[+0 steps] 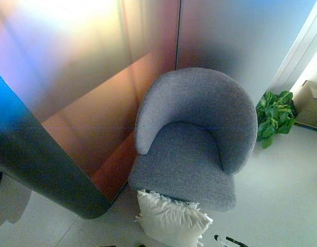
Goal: Pick up the pillow and put it on the sofa.
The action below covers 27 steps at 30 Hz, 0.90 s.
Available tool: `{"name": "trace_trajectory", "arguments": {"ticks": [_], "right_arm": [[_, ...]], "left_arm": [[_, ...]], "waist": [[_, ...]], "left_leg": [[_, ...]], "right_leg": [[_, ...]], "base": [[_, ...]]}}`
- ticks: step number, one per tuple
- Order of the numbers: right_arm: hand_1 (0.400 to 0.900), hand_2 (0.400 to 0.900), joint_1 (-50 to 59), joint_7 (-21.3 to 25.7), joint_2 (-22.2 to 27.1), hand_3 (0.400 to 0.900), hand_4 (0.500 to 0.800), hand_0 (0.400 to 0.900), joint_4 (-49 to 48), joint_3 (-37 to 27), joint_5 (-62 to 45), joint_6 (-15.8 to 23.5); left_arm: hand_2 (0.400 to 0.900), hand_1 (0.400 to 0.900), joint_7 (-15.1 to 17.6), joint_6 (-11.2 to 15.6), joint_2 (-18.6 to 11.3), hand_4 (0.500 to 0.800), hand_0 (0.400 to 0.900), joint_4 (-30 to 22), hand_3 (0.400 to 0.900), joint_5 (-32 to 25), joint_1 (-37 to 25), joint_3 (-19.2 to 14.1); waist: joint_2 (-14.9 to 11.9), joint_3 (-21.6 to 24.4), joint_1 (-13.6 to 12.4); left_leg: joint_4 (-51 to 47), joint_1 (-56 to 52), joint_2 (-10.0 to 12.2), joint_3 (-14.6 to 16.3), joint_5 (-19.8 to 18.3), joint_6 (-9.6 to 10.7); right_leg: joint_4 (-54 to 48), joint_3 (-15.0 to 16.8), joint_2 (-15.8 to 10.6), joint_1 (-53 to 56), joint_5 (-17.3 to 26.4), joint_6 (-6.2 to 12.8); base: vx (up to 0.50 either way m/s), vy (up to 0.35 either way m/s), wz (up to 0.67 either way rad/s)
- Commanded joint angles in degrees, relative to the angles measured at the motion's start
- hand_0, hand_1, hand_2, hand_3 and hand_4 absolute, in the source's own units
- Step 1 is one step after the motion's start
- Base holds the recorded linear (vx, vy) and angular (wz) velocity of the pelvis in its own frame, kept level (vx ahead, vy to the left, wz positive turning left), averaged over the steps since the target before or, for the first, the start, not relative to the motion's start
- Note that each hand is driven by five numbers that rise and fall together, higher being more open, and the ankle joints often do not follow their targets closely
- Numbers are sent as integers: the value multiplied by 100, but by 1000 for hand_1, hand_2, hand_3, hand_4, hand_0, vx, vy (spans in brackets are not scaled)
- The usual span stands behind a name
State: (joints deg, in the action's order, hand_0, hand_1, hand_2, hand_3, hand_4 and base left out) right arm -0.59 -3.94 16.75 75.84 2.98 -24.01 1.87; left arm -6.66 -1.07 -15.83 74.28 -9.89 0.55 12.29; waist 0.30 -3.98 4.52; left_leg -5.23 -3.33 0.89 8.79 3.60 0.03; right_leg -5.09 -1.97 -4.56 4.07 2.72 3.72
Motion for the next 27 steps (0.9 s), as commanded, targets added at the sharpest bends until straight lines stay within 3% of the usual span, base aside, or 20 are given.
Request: {"name": "trace_trajectory", "arguments": {"ticks": [1, 5, 8, 10, 18, 27], "right_arm": [[900, 900, 334, 147, 162, 900, 800, 900, -61, -3, 54, 256], [900, 900, 299, 143, 174, 900, 800, 900, -32, -23, 280, 60], [900, 900, 302, 401, 180, 900, 800, 900, 38, 51, 587, -269], [900, 900, 345, 333, 209, 900, 800, 900, 146, 97, 677, -458], [900, 900, 672, 243, 436, 900, 800, 900, 14, 173, 407, -429], [900, 900, 1012, 330, 725, 900, 800, 900, -109, 104, 155, -390]], "left_arm": [[900, 900, 37, 161, -92, 800, 900, 238, 900, -28, -276, 130], [900, 900, -65, 190, -96, 800, 900, 212, 900, -95, -263, 107], [900, 900, -34, 201, -101, 800, 900, 212, 900, -44, -262, 125], [900, 900, -75, 153, -147, 800, 900, 187, 900, -16, -303, 159], [900, 900, -215, 97, -255, 800, 900, -41, 900, -151, -377, 370], [900, 900, -412, 426, -389, 800, 900, -366, 900, -597, -440, 472]], "waist": [[-110, -215, -11], [-117, -216, -14], [-128, -239, -25], [-114, -286, -55], [103, -612, -22], [327, -1188, -75]], "left_leg": [[208, -427, -233, -70, -860, -28], [213, -419, -235, -78, -870, -31], [228, -378, -231, -78, -859, -27], [233, -335, -230, -89, -848, -30], [220, 76, -286, -145, -719, -13], [313, 649, -396, -256, -598, -19]], "right_leg": [[238, -239, 107, 120, -333, 170], [246, -234, 110, 105, -340, 170], [257, -236, 102, 65, -327, 172], [266, -249, 91, 18, -317, 174], [331, -186, 5, -476, -218, 220], [576, -182, -76, -1069, -225, 189]], "base": [[0, 0, 0], [0, 0, 0], [4, -10, 1], [11, -43, 3], [-61, -3, 0], [-65, -3, 6]]}}
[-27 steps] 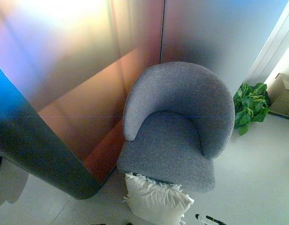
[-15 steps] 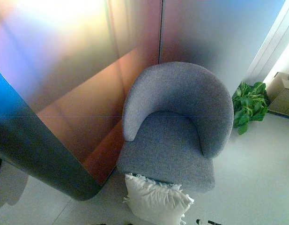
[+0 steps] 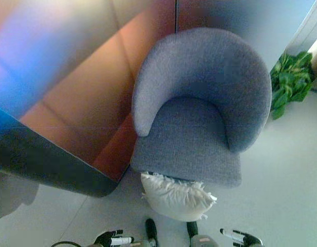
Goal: Pick up the pillow and put it on the sofa.
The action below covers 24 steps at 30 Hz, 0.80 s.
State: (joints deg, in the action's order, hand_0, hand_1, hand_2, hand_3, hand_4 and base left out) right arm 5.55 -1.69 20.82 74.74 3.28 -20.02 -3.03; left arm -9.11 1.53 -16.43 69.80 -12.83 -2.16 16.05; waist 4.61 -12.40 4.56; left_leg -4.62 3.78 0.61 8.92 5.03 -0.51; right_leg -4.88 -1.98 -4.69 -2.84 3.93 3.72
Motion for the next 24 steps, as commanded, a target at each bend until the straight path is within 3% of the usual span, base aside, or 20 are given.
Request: {"name": "trace_trajectory", "arguments": {"ticks": [1, 10, 16, 24], "right_arm": [[900, 900, 440, 118, 356, 900, 800, 900, -8, 57, -271, 107], [900, 900, 1191, -13, 1049, 900, 800, 900, -105, -64, -914, 225], [900, 900, 1712, -186, 1476, 900, 800, 900, -262, -77, -1507, 370], [900, 900, 2413, -536, 2237, 900, 800, 900, -222, -124, -1789, 317]], "left_arm": [[900, 900, -197, 191, -347, 800, 900, 34, 900, -334, -176, 107], [900, 900, -470, 448, -518, 800, 900, -250, 900, -999, -419, 314], [900, 900, -472, 460, -621, 800, 900, -605, 900, -1590, -468, 396], [900, 900, -444, 585, -667, 800, 900, -1072, 900, -2010, -293, 548]], "waist": [[-81, -413, -100], [297, -1184, -265], [533, -1590, -368], [807, -1739, -507]], "left_leg": [[301, 21, -382, -281, -737, 39], [802, 980, -558, -402, -626, 84], [1407, 1842, -648, -448, -621, 87], [2267, 2986, -678, -456, -752, 104]], "right_leg": [[597, -201, -77, -432, -360, 180], [1185, -400, -218, -1308, -493, 75], [1981, -618, -249, -2234, -695, -66], [3099, -773, -403, -3472, -988, -190]], "base": [[-73, -13, 12], [-102, 14, 13], [-117, 2, 18], [-101, 16, 13]]}}
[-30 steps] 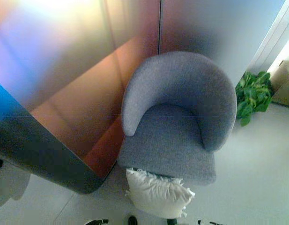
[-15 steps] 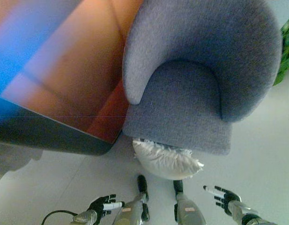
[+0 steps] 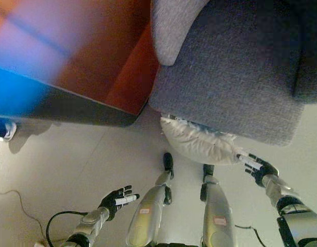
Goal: Pick up the pillow and put it on the sofa.
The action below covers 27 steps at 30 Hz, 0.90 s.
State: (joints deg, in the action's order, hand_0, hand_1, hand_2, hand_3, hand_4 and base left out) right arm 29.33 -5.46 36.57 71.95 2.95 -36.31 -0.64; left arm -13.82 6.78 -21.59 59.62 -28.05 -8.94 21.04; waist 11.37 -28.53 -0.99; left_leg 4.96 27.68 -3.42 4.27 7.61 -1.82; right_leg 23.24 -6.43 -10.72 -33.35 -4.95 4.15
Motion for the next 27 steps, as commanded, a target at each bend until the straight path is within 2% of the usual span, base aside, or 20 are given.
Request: {"name": "trace_trajectory", "arguments": {"ticks": [1, 8, 15, 21, 25, 27], "right_arm": [[900, 900, 115, -187, 733, 900, 800, 900, 50, -83, -149, 58], [900, 900, 674, -342, 1122, 900, 800, 900, 45, 70, -75, 61], [900, 900, 1204, -712, 1339, 900, 800, 900, -34, 299, 21, 29], [900, 900, 1467, -1396, 1317, 900, 800, 900, -137, 499, -25, -27], [900, 900, 1586, -1533, 1228, 900, 800, 900, -197, 644, 8, 37], [400, 400, 1645, -1554, 1252, 400, 500, 400, -179, 677, 33, 60]], "left_arm": [[900, 900, 55, 69, -146, 800, 900, -122, 900, -565, 405, 62], [900, 900, 140, 175, -83, 800, 900, -498, 900, -976, 486, 127], [900, 900, 305, 439, -1, 800, 900, -703, 900, -1240, 648, 168], [900, 900, 428, 569, 78, 800, 900, -818, 900, -1269, 720, 179], [900, 900, 390, 651, 156, 800, 900, -793, 900, -1275, 754, 176], [900, 900, 362, 703, 187, 800, 900, -783, 900, -1272, 767, 147]], "waist": [[164, -126, 37], [399, -126, -17], [547, -126, -48], [659, -126, -66], [721, -126, -74], [750, -126, -82]], "left_leg": [[1385, 699, -274, 9, -1023, 238], [1824, 1347, -216, 90, -1088, 240], [2244, 1880, -131, 189, -1202, 275], [2261, 2063, -112, 193, -1175, 309], [2200, 2039, -130, 201, -1136, 350], [2173, 2025, -135, 203, -1116, 361]], "right_leg": [[389, -330, 169, -543, -121, -242], [1002, -228, 27, -1333, -262, -293], [1490, -88, -65, -1941, -382, -332], [1623, 37, -14, -2202, -426, -359], [1587, 65, 29, -2199, -439, -371], [1581, 70, 31, -2199, -443, -378]], "base": [[-85, 66, 6], [-70, 65, 6], [-42, 53, 3], [-27, 43, 4], [-8, 46, 3], [0, 40, 3]]}}
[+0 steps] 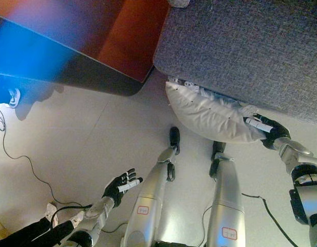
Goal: Pick up the pillow and put it on the sofa.
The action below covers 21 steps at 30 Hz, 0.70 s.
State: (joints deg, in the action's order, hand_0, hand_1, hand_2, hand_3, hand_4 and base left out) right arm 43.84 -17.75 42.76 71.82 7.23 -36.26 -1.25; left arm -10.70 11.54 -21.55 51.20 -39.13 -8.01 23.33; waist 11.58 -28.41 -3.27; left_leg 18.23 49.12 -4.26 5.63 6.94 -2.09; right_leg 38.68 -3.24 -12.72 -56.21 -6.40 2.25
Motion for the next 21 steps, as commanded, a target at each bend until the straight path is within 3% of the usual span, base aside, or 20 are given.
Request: {"name": "trace_trajectory", "arguments": {"ticks": [1, 21], "right_arm": [[400, 400, 228, -357, 650, 400, 500, 400, -164, 258, 41, 144], [400, 400, 367, -435, 854, 400, 500, 400, -276, 257, 26, 393]], "left_arm": [[900, 900, 51, 240, 196, 800, 900, 41, 900, -168, 686, -79], [900, 900, -12, 462, 155, 800, 900, -162, 900, -238, 950, -6]], "waist": [[744, -139, 143], [679, -139, 147]], "left_leg": [[837, -123, -49, 71, -1040, 394], [584, -465, 22, 46, -983, 441]], "right_leg": [[40, -251, 230, 83, -304, -192], [-301, -347, 342, 437, -248, -231]], "base": [[-3, 34, 3], [1, 4, -1]]}}
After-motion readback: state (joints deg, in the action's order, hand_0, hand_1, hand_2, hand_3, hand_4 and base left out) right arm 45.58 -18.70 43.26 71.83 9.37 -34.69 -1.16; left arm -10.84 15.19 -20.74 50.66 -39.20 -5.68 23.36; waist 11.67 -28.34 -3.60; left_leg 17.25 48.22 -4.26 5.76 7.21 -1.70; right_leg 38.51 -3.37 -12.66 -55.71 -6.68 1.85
